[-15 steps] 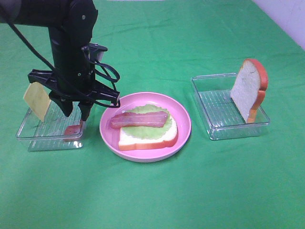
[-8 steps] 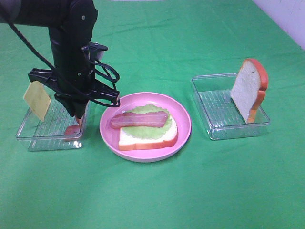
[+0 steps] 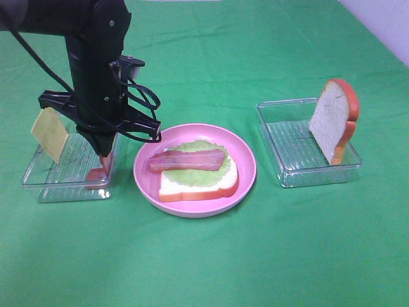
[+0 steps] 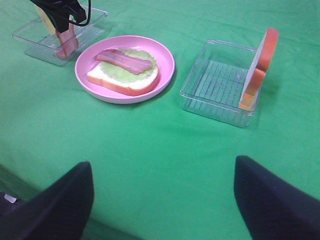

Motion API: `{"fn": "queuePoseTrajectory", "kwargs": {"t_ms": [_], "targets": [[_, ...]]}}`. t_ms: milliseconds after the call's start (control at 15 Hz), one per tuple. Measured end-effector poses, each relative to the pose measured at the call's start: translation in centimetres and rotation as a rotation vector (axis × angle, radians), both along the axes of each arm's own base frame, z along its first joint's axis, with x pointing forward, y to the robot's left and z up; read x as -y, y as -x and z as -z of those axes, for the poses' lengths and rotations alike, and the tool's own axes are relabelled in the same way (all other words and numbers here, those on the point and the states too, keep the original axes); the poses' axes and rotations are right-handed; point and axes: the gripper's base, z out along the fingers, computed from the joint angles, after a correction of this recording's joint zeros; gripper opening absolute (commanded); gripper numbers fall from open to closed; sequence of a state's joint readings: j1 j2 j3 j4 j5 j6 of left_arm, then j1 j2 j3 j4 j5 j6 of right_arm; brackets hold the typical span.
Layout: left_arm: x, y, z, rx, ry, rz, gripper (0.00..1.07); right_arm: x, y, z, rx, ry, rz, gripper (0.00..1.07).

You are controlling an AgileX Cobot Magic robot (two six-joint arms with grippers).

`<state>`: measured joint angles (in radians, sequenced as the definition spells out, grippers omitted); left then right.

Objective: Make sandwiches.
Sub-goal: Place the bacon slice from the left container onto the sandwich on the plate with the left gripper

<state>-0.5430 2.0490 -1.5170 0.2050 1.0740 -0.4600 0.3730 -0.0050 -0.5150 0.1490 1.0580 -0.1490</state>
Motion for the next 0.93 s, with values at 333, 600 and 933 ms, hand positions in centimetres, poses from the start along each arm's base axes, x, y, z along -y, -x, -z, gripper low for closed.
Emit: {"fn": "queuePoseTrajectory", "kwargs": {"t_ms": [333, 600, 933], "targets": [[-0.4, 1.0, -5.1, 0.094, 0.076, 0.017, 0.00, 0.0, 0.0, 0.0, 0.000, 0.000, 0.000, 0.75], [-0.1, 2.7, -10.2, 0.189, 0.273, 0.066, 0.00, 0.0, 0.0, 0.0, 0.000, 0.000, 0.000, 0.75], [2.8, 3.2, -11.3, 0.176, 0.601, 0.170, 0.00, 0.0, 0.0, 0.0, 0.000, 0.000, 0.000, 0.75]]}}
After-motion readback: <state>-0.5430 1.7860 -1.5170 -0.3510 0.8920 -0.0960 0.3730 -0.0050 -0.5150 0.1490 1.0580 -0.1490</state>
